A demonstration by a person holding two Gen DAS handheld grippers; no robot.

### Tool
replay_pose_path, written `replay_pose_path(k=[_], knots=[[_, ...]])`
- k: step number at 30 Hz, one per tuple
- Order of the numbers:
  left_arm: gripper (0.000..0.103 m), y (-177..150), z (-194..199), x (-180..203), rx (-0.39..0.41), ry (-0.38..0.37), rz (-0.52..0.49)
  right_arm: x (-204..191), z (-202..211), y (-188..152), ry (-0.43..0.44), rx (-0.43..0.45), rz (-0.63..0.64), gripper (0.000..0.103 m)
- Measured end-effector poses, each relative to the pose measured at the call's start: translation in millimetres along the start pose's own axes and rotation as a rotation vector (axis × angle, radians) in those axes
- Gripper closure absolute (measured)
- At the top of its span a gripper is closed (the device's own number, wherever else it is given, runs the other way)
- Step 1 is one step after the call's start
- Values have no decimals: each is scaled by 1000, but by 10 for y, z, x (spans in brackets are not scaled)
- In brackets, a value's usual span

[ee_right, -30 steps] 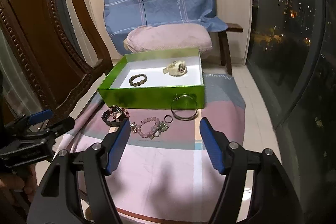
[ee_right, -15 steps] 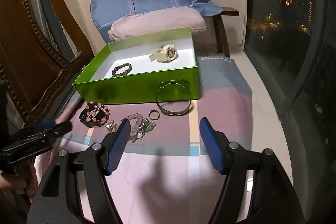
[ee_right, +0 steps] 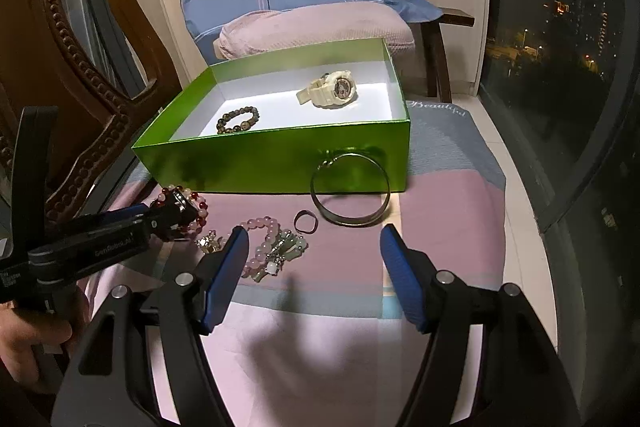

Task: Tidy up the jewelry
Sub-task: 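Grasp the red-and-white bead bracelet with the left gripper while the right reaches the pink bracelet, then lift the red-and-white bracelet with the left gripper while the right opens over the pink bracelet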

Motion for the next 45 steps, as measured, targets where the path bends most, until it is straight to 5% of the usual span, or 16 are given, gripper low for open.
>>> replay_pose_path(k=[8, 9, 10, 22, 36, 45], knots=[[76, 25, -90, -39, -27, -23, 24, -43, -68, 2, 11, -14, 9, 36], [91, 29, -86, -39, -21, -31, 25, -49, -76, 2, 12, -16, 11, 36], [95, 32, -68, -40, -10, -27, 25, -55, -85, 3, 13, -18, 13, 36], [95, 41, 632, 48, 196, -124, -57, -165, -324, 41, 21, -41, 51, 39], [95, 83, 1074, -25, 278, -188, -85, -388, -807, 85, 36, -139, 133, 91], [95, 92, 1293, -67, 295, -190, -77, -308, -292, 269, 123, -35, 56, 95]])
Point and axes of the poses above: each gripper's, at about its wrist camera, not at the fingertips, and z roughly against the way its jaws point, x to its right, y to its top, the point moved 1 cm from there along -z, roughly the way its jaws point, and after that the axes turned 8 degrees about z, right-handed, at the moved point
